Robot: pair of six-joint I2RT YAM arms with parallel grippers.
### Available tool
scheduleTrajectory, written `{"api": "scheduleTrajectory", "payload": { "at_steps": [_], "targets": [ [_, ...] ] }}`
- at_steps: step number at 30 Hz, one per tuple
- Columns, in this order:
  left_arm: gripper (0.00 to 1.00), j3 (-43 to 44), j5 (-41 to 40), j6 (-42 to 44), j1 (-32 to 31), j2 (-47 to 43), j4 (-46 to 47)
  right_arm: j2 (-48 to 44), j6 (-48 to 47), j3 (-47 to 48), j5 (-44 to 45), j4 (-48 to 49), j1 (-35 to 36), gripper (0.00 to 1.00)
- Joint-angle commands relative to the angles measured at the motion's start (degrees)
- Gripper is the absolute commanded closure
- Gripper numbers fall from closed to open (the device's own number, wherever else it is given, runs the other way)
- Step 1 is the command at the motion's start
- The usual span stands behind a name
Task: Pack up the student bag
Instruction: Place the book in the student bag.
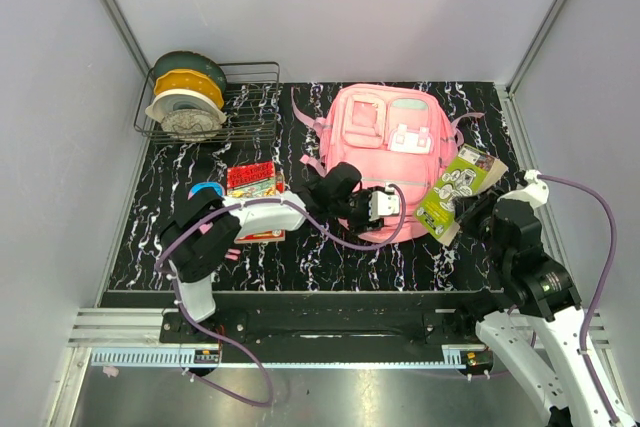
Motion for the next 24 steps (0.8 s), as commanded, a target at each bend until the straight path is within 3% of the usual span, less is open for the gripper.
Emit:
{"api": "scheduleTrajectory", "payload": {
  "at_steps": [1,5,6,7,10,16,20,24],
  "targets": [
    [0.56,3.51,2.66,1.01,-0.29,1.04,-0.79,-1.16,0.92,1.44,0.84,5.56,-0.21,1.0],
    [0.62,4.82,2.75,0.92,-0.29,1.22,-2.11,-1.25,1.1,1.18,0.58,5.48,-0.12,1.0],
    [0.67,4.91,2.83,1.01,-0.38,1.05,-2.38,-1.34,1.01,1.09,0.58,5.56,-0.21,1.0],
    [0.8,5.0,3.01,1.09,-0.38,0.87,-2.9,-1.51,1.1,1.0,0.49,5.56,-0.21,1.0],
    [0.94,5.35,3.54,1.1,-0.29,0.34,-3.87,-1.78,1.19,0.65,0.67,5.56,-0.12,1.0],
    [0.85,5.44,3.8,0.48,-0.29,-0.98,-4.31,-1.86,1.1,0.12,0.49,5.48,-0.21,1.0],
    [0.7,6.23,4.94,-1.01,-0.2,-1.07,-4.75,-2.04,1.1,-0.23,0.75,5.56,-0.21,1.0],
    [0.66,7.38,5.65,-1.19,-0.2,-0.89,-6.16,-2.48,1.1,-0.49,1.02,5.56,-0.21,1.0]
  ]
}}
